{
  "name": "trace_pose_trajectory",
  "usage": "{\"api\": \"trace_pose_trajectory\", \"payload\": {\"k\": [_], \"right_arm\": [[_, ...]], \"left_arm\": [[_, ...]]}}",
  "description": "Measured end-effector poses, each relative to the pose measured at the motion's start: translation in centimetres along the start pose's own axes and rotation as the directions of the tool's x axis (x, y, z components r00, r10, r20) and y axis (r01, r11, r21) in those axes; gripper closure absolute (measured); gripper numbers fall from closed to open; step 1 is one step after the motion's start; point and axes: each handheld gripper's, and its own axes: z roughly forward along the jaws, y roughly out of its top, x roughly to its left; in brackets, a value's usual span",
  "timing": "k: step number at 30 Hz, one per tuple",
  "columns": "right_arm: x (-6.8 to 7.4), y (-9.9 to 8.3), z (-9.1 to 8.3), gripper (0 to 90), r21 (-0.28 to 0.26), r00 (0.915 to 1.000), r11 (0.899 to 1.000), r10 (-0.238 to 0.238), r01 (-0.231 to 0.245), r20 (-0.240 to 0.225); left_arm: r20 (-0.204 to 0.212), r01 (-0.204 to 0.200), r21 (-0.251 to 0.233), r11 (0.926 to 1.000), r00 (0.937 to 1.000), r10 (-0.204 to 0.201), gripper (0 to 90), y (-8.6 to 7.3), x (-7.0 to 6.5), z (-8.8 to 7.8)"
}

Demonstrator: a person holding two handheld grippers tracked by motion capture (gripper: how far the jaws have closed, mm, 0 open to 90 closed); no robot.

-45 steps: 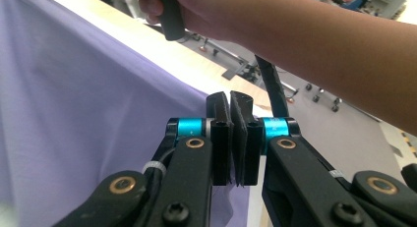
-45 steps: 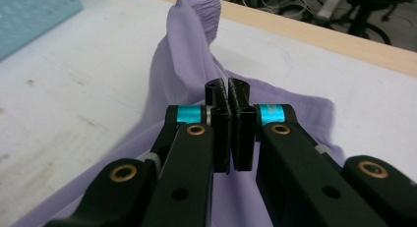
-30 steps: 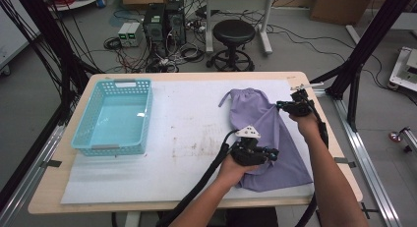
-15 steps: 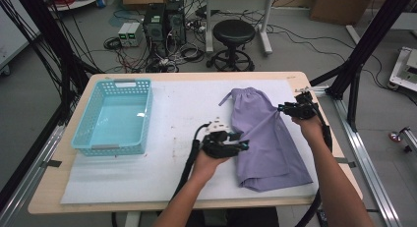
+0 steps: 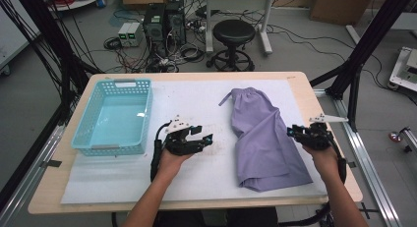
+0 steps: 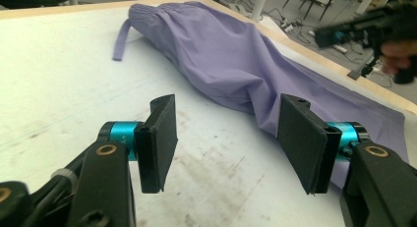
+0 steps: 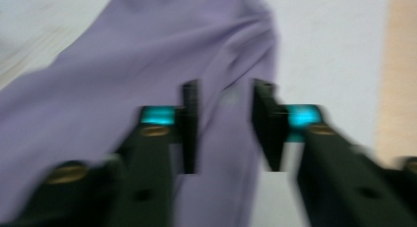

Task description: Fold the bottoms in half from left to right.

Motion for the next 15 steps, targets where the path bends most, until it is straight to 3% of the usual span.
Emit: {"api": "trace_pose_trajectory", "payload": {"k": [2,4,5,7,10,12,15], "right_arm": [[0.9,-1.1,-0.4,84.4,0.035,0.9988,0.998,-0.048,0.048,-0.001],[1.7,-2.2,-0.6,84.5,0.048,0.9986,0.997,-0.052,0.053,-0.006],[2.1,-2.9,-0.6,81.8,0.053,0.9985,0.997,-0.053,0.054,-0.010],[2.5,-3.5,-0.4,68.1,0.057,0.9992,0.998,-0.040,0.040,-0.011],[2.9,-3.7,0.0,64.6,0.081,0.9992,0.996,-0.040,0.039,0.001],[3.0,-3.9,0.4,72.7,0.108,0.9996,0.994,-0.026,0.028,-0.012],[3.1,-4.3,0.6,89.7,0.144,0.9979,0.988,-0.056,0.060,-0.032]], "left_arm": [[-0.007,0.000,-0.003,1.0000,1.0000,0.000,40.7,-0.2,0.4,-0.6],[-0.016,0.001,-0.004,1.0000,0.9999,-0.001,40.7,-0.5,0.7,-1.4],[-0.020,0.000,-0.006,1.0000,0.9998,0.000,40.7,-0.7,0.8,-1.6],[-0.030,-0.001,-0.017,0.9999,0.9995,0.000,40.8,-1.0,0.9,-2.2],[-0.047,0.001,-0.016,0.9999,0.9989,-0.002,40.8,-1.7,0.9,-2.9],[-0.056,-0.002,-0.021,0.9998,0.9984,0.001,40.8,-2.0,0.9,-3.4],[-0.064,0.004,-0.032,0.9995,0.9979,-0.006,40.8,-2.6,0.9,-4.2]]}}
